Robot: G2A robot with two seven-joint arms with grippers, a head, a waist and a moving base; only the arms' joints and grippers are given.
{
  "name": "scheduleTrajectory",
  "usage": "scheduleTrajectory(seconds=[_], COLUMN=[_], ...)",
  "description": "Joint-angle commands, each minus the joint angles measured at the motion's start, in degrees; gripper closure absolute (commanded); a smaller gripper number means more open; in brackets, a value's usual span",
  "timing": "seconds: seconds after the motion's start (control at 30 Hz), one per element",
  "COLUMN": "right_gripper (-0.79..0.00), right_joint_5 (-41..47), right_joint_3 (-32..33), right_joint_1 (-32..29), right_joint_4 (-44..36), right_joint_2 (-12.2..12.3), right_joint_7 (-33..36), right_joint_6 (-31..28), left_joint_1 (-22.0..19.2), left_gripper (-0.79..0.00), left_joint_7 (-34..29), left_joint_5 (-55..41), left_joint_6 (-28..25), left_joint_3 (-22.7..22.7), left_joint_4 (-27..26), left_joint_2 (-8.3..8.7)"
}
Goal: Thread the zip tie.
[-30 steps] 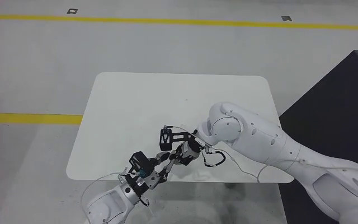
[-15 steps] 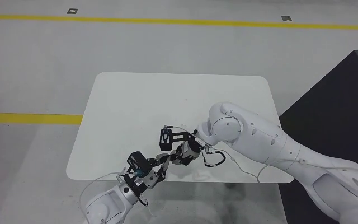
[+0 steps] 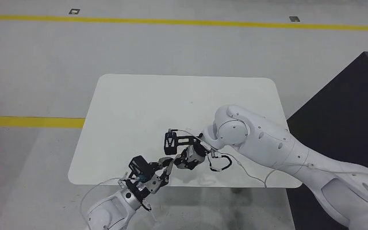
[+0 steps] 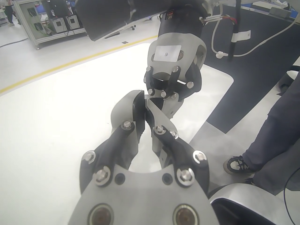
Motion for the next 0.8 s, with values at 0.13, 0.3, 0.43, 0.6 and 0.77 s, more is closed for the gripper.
scheduleTrajectory(seconds=[0.13, 0.3, 0.43, 0.6, 0.77], right_gripper=[0.000, 0.000, 0.000, 0.000, 0.000], right_joint_5=[0.0, 0.0, 0.0, 0.0, 0.0], right_joint_3=[0.0, 0.0, 0.0, 0.0, 0.0], right_joint_1=[0.0, 0.0, 0.0, 0.0, 0.0], right_joint_4=[0.0, 0.0, 0.0, 0.0, 0.0], right_joint_2=[0.0, 0.0, 0.0, 0.0, 0.0], right_joint_7=[0.0, 0.0, 0.0, 0.0, 0.0], right_joint_6=[0.0, 0.0, 0.0, 0.0, 0.0], left_joint_1=[1.0, 1.0, 0.4, 0.4, 0.3], left_gripper=[-0.369, -0.323, -0.268, -0.234, -0.197], left_joint_7=[2.6, 2.5, 2.1, 2.6, 2.6], left_joint_5=[3.1, 5.3, 6.4, 7.2, 7.2], left_joint_6=[0.7, 1.5, 2.6, 3.5, 4.0], left_joint_3=[0.2, 0.8, 1.8, 2.2, 2.3], left_joint_4=[-0.2, -0.3, -0.2, -0.1, 0.1], left_joint_2=[0.12, 0.14, 0.03, -0.02, -0.03])
